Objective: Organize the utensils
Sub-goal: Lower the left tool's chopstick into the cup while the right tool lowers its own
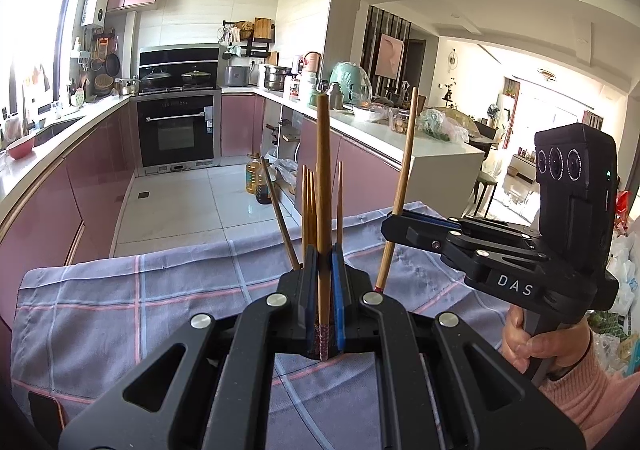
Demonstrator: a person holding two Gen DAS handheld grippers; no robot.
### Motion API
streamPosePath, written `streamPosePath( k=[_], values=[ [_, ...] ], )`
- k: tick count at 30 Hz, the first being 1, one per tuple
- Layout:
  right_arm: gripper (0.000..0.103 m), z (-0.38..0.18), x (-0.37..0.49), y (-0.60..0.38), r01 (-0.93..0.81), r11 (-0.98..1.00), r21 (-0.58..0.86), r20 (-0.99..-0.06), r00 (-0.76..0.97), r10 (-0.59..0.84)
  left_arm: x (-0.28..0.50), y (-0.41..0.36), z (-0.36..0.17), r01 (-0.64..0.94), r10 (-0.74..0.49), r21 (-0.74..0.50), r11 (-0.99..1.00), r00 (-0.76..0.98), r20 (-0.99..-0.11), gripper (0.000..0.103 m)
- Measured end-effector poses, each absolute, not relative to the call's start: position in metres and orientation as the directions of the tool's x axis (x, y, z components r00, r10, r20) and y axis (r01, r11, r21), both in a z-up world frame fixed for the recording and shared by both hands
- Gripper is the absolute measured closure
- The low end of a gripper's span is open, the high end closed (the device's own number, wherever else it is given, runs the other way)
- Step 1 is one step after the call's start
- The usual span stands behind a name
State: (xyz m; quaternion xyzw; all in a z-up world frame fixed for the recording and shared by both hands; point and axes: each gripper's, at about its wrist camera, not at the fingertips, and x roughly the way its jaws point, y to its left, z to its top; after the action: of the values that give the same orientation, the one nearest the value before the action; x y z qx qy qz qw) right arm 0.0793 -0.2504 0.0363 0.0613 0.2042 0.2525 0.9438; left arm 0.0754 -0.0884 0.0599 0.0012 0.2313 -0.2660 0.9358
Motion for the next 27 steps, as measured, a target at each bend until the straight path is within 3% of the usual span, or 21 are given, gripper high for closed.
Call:
streamPosePath(
  k=[27],
  values=[
    [0.097, 0.050, 0.098, -0.253, -0.435, 0.876, 0.210, -0.334, 0.810, 0.482, 0.085, -0.100, 0.070, 0.481, -0.481, -0.110, 0.870, 0.778, -0.405, 0.095]
  ],
)
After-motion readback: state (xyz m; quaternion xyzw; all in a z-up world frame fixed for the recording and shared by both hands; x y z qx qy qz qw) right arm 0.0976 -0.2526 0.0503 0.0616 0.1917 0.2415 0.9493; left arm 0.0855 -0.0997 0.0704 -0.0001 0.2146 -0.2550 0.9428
